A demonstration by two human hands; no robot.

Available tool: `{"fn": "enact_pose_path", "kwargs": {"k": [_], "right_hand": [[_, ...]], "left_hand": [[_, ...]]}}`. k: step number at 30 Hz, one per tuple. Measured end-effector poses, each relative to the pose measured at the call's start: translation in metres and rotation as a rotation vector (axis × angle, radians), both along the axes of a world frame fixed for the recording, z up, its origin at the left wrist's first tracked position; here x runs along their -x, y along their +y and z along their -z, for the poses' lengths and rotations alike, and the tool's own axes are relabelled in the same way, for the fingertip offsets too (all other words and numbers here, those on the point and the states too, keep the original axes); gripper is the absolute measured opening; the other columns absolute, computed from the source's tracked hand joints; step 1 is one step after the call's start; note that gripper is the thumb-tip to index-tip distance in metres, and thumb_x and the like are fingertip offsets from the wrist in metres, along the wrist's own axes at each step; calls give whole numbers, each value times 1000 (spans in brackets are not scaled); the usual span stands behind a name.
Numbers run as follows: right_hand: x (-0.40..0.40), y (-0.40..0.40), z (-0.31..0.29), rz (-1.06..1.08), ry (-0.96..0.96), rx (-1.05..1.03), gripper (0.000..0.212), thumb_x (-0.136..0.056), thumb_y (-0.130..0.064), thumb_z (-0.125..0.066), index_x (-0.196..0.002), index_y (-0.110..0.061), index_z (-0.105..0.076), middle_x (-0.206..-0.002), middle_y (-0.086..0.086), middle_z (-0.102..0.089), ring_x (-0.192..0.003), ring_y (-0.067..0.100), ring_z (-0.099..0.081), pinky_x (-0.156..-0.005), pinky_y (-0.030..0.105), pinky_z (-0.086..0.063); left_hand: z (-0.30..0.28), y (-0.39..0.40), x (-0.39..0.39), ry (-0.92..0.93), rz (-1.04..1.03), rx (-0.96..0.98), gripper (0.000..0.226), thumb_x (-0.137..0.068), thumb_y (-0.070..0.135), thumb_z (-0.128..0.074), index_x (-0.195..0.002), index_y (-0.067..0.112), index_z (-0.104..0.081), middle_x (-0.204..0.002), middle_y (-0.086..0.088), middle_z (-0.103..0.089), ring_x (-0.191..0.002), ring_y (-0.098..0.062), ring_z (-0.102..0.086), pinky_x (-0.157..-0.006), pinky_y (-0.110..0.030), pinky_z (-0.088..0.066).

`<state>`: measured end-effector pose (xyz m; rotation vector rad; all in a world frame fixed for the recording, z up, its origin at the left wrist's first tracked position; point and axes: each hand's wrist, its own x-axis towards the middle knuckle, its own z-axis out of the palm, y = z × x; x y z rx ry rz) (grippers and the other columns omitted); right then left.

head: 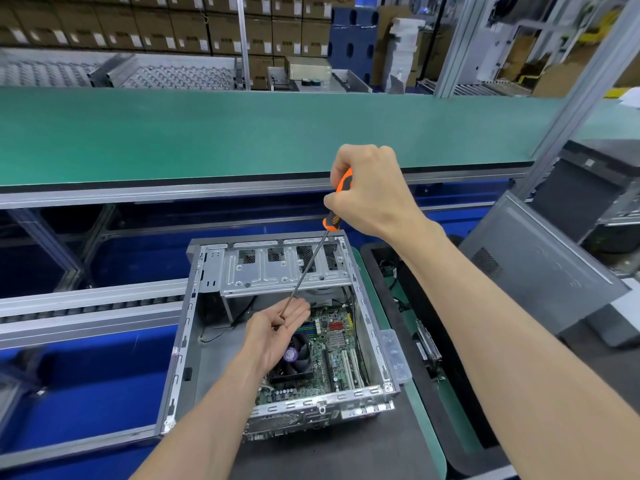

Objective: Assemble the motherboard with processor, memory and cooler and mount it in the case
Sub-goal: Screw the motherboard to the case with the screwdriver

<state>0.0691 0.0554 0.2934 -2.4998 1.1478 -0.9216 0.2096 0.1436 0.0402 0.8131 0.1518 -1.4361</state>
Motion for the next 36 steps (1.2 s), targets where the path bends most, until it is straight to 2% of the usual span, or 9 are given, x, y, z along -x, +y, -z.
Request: {"fn": "enact_pose_path", "kwargs": {"k": [5,9,13,16,27,33,36], "right_hand": [[3,-1,-6,16,-9,22,15,-61,-14,-65,-68,-22,-53,-65,-2,-59,-74,25,-53,-61,29,-44],[6,-2,-7,20,-16,21,15,-62,-14,-65,-68,-22,-53,-64,-3,-58,-73,24,-52,-56,26,-37],[8,-2,-7,32,-10,11,17,-61,-15,-64,-68,-24,-51,-64,-2,-59,-71,22,-50,-56,27,-37],[8,-1,-6,37,-1,5,16,-62,-16,-63,-69,-24,-51,-66,1,-58,-72,24,-49,-59,30,-41],[7,0,-8,43,-29,27,17,-64,-12,-64,-71,-21,-52,-65,-4,-56,-78,23,-48,-55,27,-32],[6,1,-9,37,-41,22,16,-65,-11,-65,-72,-20,-53,-66,-3,-56,-79,25,-50,-58,28,-34],[6,2,-9,38,-52,25,15,-66,-11,-65,-73,-18,-54,-66,-4,-56,-78,25,-49,-60,28,-33]], "left_hand": [[5,4,-3,14,-19,-11,49,-79,-15,-23,-122,-20,-46,-121,-40,-58,-111,-52,-59,-92,-51,-52],[8,6,-7,-33,-26,-69,30,-92,3,-43,-107,-16,-59,-104,-34,-69,-94,-43,-72,-69,-41,-63],[12,5,-6,-43,-23,-104,12,-93,-7,-57,-101,-12,-64,-91,-25,-73,-84,-30,-76,-60,-28,-60],[15,2,-6,-32,-37,-110,11,-93,-9,-57,-103,-12,-62,-87,-23,-74,-81,-25,-76,-59,-25,-60],[12,5,-8,54,-100,-91,13,-92,-10,-57,-103,-8,-64,-86,-19,-74,-77,-23,-76,-63,-27,-62],[12,4,-10,74,-101,-113,7,-89,2,-66,-93,-3,-70,-87,-11,-74,-75,-17,-75,-56,-23,-60],[12,4,-10,98,-119,-103,7,-87,1,-67,-89,-4,-70,-89,-12,-74,-76,-18,-75,-58,-25,-61]]}}
